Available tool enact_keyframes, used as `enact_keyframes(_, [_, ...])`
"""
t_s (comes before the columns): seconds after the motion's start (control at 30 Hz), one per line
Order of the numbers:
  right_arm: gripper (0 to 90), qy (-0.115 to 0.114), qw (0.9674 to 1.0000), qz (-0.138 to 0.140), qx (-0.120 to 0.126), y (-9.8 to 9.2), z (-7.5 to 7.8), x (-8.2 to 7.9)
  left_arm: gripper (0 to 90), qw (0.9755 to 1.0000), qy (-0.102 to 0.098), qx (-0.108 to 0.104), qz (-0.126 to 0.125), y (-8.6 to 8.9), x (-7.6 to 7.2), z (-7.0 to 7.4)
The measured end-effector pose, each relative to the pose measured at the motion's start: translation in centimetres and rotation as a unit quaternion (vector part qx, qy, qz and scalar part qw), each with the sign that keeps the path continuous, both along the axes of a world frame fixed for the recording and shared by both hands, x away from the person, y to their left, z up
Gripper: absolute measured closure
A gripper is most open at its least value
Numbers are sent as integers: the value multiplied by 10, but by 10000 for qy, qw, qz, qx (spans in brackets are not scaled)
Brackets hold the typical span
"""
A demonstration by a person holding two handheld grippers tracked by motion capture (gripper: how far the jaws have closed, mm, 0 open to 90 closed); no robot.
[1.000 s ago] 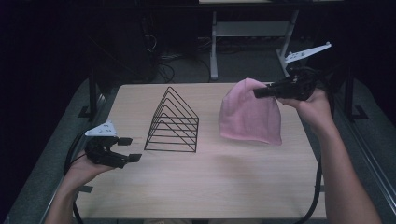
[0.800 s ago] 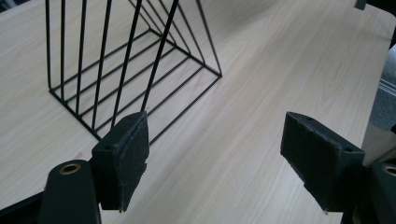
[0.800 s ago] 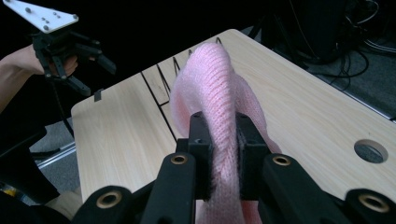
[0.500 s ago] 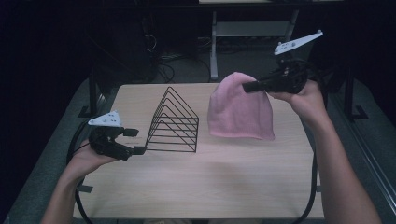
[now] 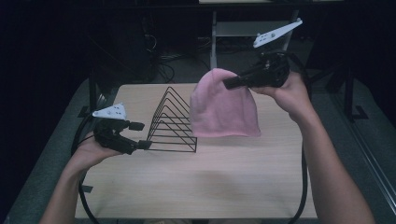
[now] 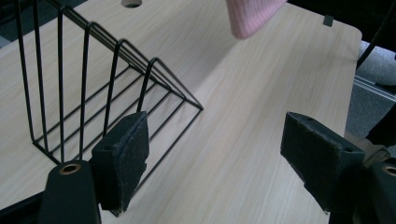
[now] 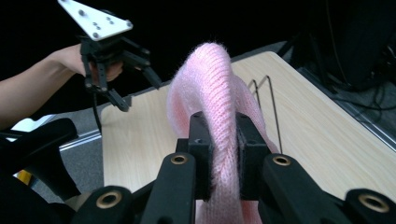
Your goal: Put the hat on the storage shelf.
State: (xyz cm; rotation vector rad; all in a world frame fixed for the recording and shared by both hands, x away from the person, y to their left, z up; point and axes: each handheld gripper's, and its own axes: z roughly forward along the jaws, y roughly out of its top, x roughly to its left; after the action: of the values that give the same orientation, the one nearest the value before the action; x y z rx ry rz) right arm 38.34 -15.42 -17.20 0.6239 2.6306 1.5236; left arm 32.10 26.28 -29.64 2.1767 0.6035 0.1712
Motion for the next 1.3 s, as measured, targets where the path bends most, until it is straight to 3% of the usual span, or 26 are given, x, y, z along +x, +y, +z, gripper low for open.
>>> enact_keyframes(0.47, [795, -89, 9989, 462, 91, 41, 11, -3, 236, 9997, -7, -172, -170, -5, 2, 11])
enact_keyframes(0.7, [795, -102, 9980, 607, 121, 58, 15, -4, 238, 9995, 11, -108, -282, -12, 5, 11])
enact_keyframes(1.0, [794, -106, 9970, 754, 147, 74, 16, -2, 278, 9993, 59, -202, -312, -13, 9, 10])
enact_keyframes(1.3, [795, -162, 9953, 931, 216, 95, 19, 4, 542, 9973, 321, -496, -437, -4, 16, 11])
